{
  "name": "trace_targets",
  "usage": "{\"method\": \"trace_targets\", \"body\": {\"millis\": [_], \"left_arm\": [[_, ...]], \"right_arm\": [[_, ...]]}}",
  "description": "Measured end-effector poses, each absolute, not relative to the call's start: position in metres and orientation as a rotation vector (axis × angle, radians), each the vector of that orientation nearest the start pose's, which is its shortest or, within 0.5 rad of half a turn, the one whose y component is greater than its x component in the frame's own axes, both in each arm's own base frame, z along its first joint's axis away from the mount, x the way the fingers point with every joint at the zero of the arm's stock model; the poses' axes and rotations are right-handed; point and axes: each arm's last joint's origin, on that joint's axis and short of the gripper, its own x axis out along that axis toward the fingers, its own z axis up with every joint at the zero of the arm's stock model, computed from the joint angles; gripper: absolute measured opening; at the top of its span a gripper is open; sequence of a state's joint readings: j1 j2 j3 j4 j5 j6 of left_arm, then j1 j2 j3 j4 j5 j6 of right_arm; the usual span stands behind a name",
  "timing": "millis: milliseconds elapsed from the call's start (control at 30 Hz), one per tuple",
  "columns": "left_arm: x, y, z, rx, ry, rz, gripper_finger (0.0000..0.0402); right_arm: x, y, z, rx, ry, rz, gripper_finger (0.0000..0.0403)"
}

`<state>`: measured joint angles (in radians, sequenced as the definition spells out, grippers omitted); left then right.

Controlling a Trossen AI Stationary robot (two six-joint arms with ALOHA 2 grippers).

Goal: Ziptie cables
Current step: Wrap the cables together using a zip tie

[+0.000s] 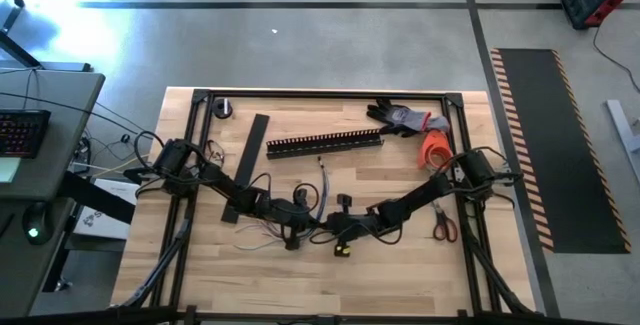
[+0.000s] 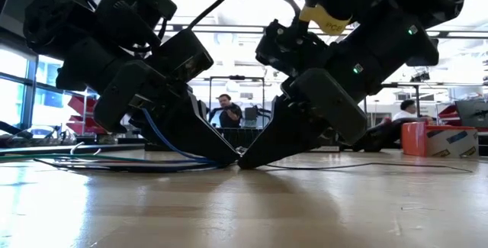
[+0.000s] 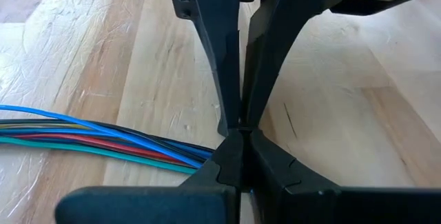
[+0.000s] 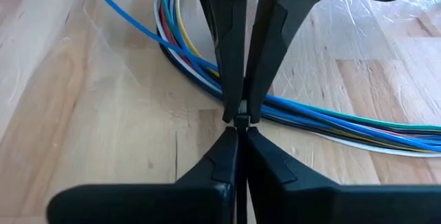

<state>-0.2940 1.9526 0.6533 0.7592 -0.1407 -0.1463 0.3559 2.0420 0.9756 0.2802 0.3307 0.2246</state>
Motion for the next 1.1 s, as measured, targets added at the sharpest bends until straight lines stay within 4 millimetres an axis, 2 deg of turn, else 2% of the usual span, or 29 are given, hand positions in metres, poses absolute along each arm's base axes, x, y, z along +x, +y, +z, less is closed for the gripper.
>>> {"method": "trace_targets", "body": {"millis": [200,400,600,700,933,1100], "left_arm": [[0.311,-0.092,0.079,-0.019,0.535,-0.116,0.0],[0.302,-0.089,0.077,-0.032,0.511,-0.101,0.0],[0.305,-0.091,0.082,-0.044,0.468,-0.117,0.0005],[0.304,-0.09,0.081,-0.058,0.478,-0.128,0.0032],[0.305,-0.091,0.082,-0.073,0.477,-0.152,0.0129],[0.312,-0.093,0.086,-0.047,0.473,-0.155,0.0152]], "right_arm": [[0.355,0.122,0.084,-0.009,0.771,-0.091,0.0002],[0.336,0.13,0.072,0.089,0.742,-0.153,0.0001],[0.339,0.131,0.074,0.085,0.721,-0.136,0.0],[0.341,0.132,0.076,0.068,0.721,-0.122,0.0],[0.342,0.132,0.076,0.069,0.724,-0.115,0.0],[0.343,0.131,0.077,0.071,0.72,-0.112,0.0]]}}
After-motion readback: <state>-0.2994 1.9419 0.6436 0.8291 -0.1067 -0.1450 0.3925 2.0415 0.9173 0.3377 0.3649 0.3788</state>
